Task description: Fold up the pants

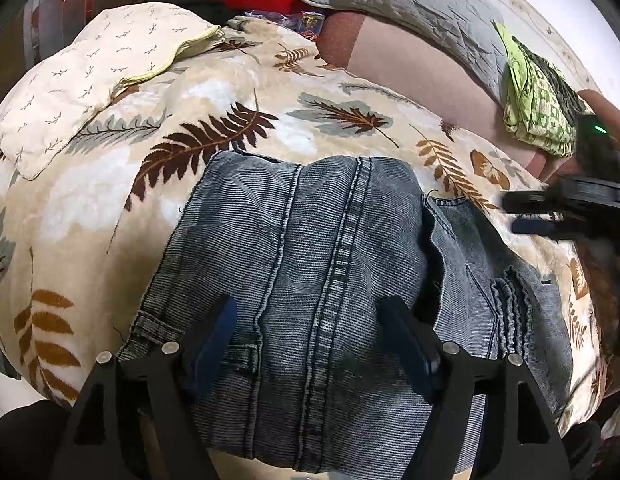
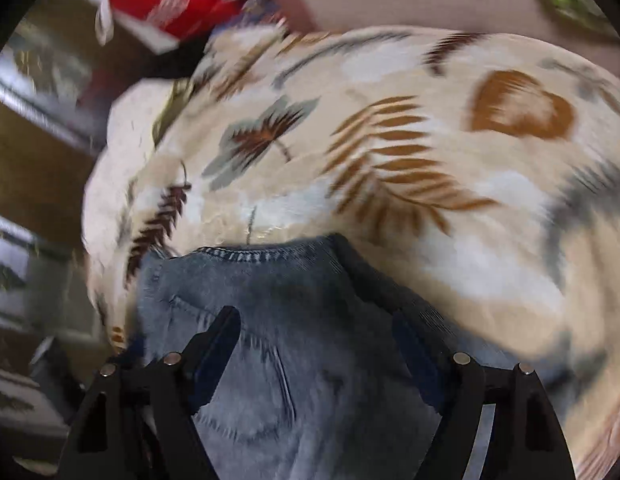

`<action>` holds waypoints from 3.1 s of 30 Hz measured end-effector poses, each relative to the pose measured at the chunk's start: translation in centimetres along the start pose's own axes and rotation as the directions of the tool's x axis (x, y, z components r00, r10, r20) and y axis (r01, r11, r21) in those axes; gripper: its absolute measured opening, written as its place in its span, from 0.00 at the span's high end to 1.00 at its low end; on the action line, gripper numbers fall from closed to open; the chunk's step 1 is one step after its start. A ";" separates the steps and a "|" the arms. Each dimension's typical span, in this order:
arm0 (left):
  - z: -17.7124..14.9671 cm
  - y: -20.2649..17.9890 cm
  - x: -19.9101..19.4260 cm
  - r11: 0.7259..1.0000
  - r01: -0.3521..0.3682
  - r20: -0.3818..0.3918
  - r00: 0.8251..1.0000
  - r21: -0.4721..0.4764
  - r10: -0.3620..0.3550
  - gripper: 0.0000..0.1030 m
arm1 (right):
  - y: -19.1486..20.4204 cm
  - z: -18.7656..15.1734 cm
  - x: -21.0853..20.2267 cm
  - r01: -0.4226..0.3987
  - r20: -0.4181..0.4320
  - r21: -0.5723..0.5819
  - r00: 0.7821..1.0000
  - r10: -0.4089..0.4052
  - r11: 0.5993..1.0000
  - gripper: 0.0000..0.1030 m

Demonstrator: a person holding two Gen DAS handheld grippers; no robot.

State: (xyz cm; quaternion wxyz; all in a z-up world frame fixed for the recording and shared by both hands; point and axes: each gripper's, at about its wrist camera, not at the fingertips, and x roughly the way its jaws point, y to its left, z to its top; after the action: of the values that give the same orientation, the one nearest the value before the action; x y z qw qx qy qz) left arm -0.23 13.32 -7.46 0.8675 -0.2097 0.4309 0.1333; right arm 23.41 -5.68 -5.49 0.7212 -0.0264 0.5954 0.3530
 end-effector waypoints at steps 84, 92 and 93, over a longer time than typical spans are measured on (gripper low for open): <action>-0.8 -1.7 0.7 0.990 -0.128 0.066 0.990 0.063 0.124 0.16 | -2.8 -18.4 -4.5 -0.051 0.126 0.176 0.992 0.029 0.983 0.08; -0.9 -1.7 0.6 0.989 -0.136 0.089 0.987 0.056 0.131 0.16 | -2.6 -18.9 -7.5 -0.156 0.245 0.179 0.963 0.110 0.971 0.08; -0.9 -1.8 0.7 0.988 -0.144 0.095 0.986 0.059 0.138 0.16 | -2.6 -19.2 -7.6 -0.190 0.253 0.173 0.957 0.143 0.966 0.08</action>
State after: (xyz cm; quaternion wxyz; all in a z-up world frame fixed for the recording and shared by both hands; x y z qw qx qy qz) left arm 0.27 11.33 -8.05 0.8809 -0.1438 0.4092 0.1894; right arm 8.38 -20.01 -5.36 0.7540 0.1375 0.5364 0.3533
